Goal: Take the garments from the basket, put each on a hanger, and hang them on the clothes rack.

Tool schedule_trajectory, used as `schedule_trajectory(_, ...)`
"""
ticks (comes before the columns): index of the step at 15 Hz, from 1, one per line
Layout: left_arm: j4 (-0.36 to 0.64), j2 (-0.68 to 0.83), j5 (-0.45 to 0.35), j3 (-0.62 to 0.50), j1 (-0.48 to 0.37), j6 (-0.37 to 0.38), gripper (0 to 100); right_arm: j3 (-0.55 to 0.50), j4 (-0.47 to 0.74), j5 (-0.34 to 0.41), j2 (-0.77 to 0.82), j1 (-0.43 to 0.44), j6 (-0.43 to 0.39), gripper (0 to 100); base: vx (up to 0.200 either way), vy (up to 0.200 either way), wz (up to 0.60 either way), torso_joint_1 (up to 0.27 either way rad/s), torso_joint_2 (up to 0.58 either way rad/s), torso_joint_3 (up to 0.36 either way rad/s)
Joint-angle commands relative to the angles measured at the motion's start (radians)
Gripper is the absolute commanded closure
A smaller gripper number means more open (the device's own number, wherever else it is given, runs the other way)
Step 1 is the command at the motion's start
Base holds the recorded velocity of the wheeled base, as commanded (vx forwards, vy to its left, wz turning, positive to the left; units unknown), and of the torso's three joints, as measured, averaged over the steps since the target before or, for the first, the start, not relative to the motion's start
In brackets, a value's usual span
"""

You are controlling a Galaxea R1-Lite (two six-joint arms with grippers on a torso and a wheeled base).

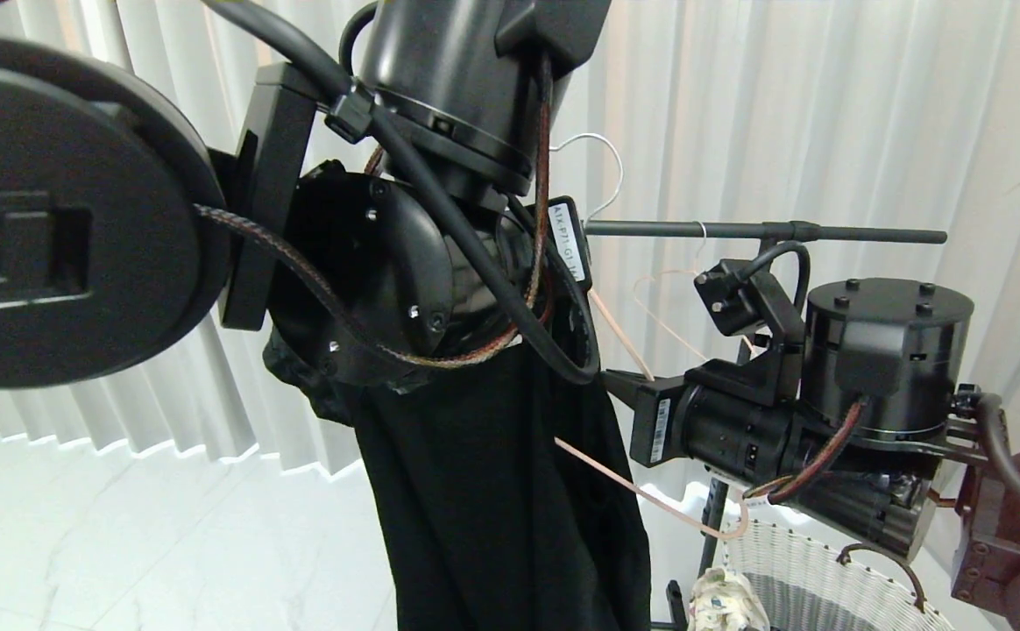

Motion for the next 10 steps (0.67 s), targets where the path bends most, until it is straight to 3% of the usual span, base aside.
schedule_trajectory(1, -0.001, -0.011, 0.002, 0.032, 0.001, 0.022, 0, -0.001, 0.002, 0.000, -0.003, -0.013, -0.001, 100, 0.000, 0.000, 0.00, 0.000, 0.00, 0.000)
schedule_trajectory(10, -0.010, -0.091, 0.006, 0.172, -0.009, 0.102, 0, -0.001, -0.029, -0.060, -0.020, -0.069, -0.006, 100, 0.000, 0.000, 0.00, 0.000, 0.00, 0.000)
